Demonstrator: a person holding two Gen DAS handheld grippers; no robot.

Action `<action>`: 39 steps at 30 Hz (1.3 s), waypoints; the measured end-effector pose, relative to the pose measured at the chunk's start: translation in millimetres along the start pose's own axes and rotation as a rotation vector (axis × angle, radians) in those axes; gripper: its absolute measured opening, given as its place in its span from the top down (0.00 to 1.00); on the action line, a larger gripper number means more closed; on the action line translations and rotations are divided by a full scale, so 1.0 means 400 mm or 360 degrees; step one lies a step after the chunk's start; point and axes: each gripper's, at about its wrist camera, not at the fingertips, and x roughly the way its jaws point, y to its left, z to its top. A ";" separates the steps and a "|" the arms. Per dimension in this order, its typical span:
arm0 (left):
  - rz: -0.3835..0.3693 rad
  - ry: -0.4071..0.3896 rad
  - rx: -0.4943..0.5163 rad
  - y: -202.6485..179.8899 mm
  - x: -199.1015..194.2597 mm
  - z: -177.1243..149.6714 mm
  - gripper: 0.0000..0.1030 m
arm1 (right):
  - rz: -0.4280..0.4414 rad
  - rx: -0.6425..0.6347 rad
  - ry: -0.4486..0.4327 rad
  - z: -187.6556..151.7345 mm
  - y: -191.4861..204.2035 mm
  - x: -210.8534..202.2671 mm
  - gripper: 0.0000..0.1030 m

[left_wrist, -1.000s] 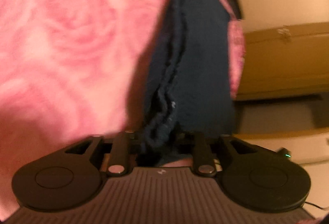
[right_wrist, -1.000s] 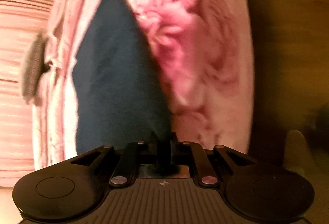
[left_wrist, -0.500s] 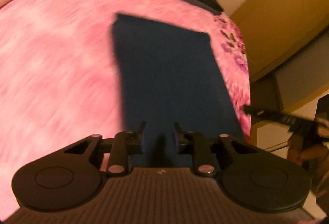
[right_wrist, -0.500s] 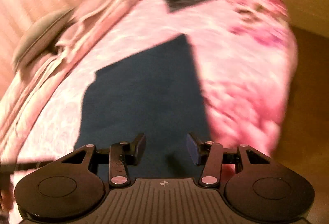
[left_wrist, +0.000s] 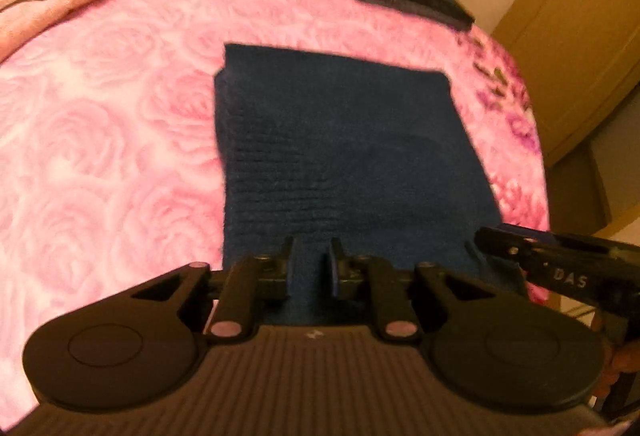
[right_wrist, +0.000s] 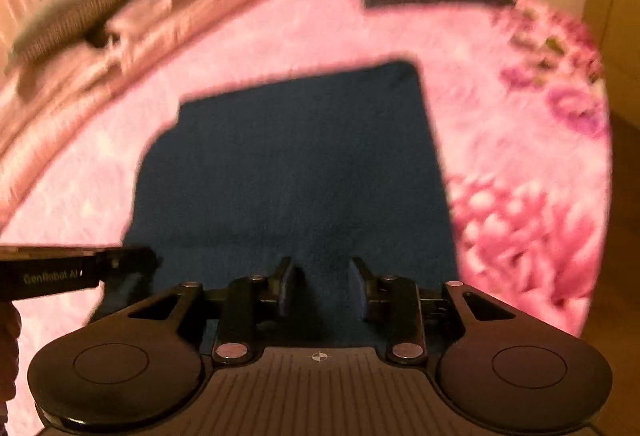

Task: Fold clothes

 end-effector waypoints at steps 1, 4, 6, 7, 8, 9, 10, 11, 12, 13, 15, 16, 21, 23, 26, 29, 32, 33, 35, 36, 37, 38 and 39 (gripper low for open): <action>0.0014 0.0033 -0.0016 0.003 0.001 -0.016 0.87 | -0.0004 -0.0004 -0.0013 -0.009 -0.002 -0.017 0.69; 0.0078 0.0057 -0.0071 0.006 0.003 -0.043 0.83 | -0.0065 -0.0013 0.0181 -0.058 -0.010 0.025 0.69; 0.0123 0.0058 -0.0096 0.001 -0.005 -0.049 0.84 | -0.0065 -0.0025 0.0175 -0.075 -0.017 0.020 0.69; 0.0143 0.0049 -0.0090 -0.009 -0.020 -0.045 0.85 | -0.0067 -0.0023 0.0159 -0.076 -0.020 0.005 0.68; 0.0154 0.0036 -0.0084 -0.019 -0.040 -0.046 0.84 | -0.0077 -0.0011 0.0154 -0.073 -0.024 -0.013 0.68; 0.0162 0.0044 -0.0085 -0.029 -0.058 -0.053 0.84 | -0.0074 0.0014 0.0144 -0.074 -0.030 -0.035 0.64; 0.0171 0.0067 -0.0092 -0.039 -0.075 -0.064 0.83 | -0.0060 0.0036 0.0141 -0.083 -0.033 -0.060 0.58; 0.0180 0.0090 -0.0099 -0.049 -0.091 -0.074 0.83 | -0.0048 0.0044 0.0148 -0.096 -0.033 -0.086 0.42; 0.0197 0.0116 -0.0111 -0.060 -0.110 -0.090 0.83 | -0.0036 0.0052 0.0156 -0.108 -0.033 -0.111 0.37; 0.0221 0.0147 -0.0125 -0.073 -0.132 -0.111 0.80 | -0.0024 0.0060 0.0163 -0.120 -0.033 -0.137 0.37; 0.0296 0.0242 -0.0152 -0.108 -0.178 -0.157 0.77 | -0.0026 0.0038 0.0244 -0.151 -0.025 -0.188 0.37; 0.0343 0.0279 -0.0162 -0.128 -0.204 -0.181 0.77 | -0.0032 0.0029 0.0291 -0.167 -0.020 -0.215 0.37; 0.0502 0.0354 -0.0158 -0.244 -0.361 -0.285 0.72 | -0.0051 0.0053 0.0458 -0.241 -0.010 -0.368 0.37; 0.0513 0.0334 -0.0134 -0.297 -0.434 -0.309 0.68 | -0.0051 0.0067 0.0457 -0.262 -0.007 -0.443 0.36; 0.0531 0.0267 -0.0084 -0.369 -0.535 -0.329 0.67 | -0.0044 0.0079 0.0429 -0.283 -0.003 -0.559 0.22; 0.0551 0.0168 -0.0038 -0.435 -0.635 -0.338 0.62 | -0.0015 0.0059 0.0357 -0.285 0.009 -0.672 0.21; 0.0566 0.0098 0.0007 -0.492 -0.712 -0.349 0.61 | 0.0004 0.0035 0.0297 -0.285 0.022 -0.776 0.21; 0.0573 0.0084 0.0022 -0.509 -0.734 -0.354 0.60 | 0.0005 0.0029 0.0285 -0.286 0.027 -0.806 0.20; 0.0591 0.0061 0.0053 -0.542 -0.775 -0.365 0.58 | -0.0005 0.0020 0.0274 -0.290 0.035 -0.852 0.19; 0.0598 0.0053 0.0066 -0.555 -0.790 -0.371 0.57 | -0.0011 0.0015 0.0273 -0.294 0.038 -0.872 0.17; 0.0604 0.0048 0.0077 -0.567 -0.804 -0.376 0.57 | -0.0013 0.0010 0.0271 -0.298 0.041 -0.889 0.16; 0.0611 0.0043 0.0088 -0.579 -0.818 -0.381 0.57 | -0.0013 0.0006 0.0271 -0.304 0.044 -0.905 0.15; 0.0615 0.0037 0.0098 -0.590 -0.831 -0.386 0.57 | -0.0010 0.0003 0.0274 -0.310 0.047 -0.918 0.15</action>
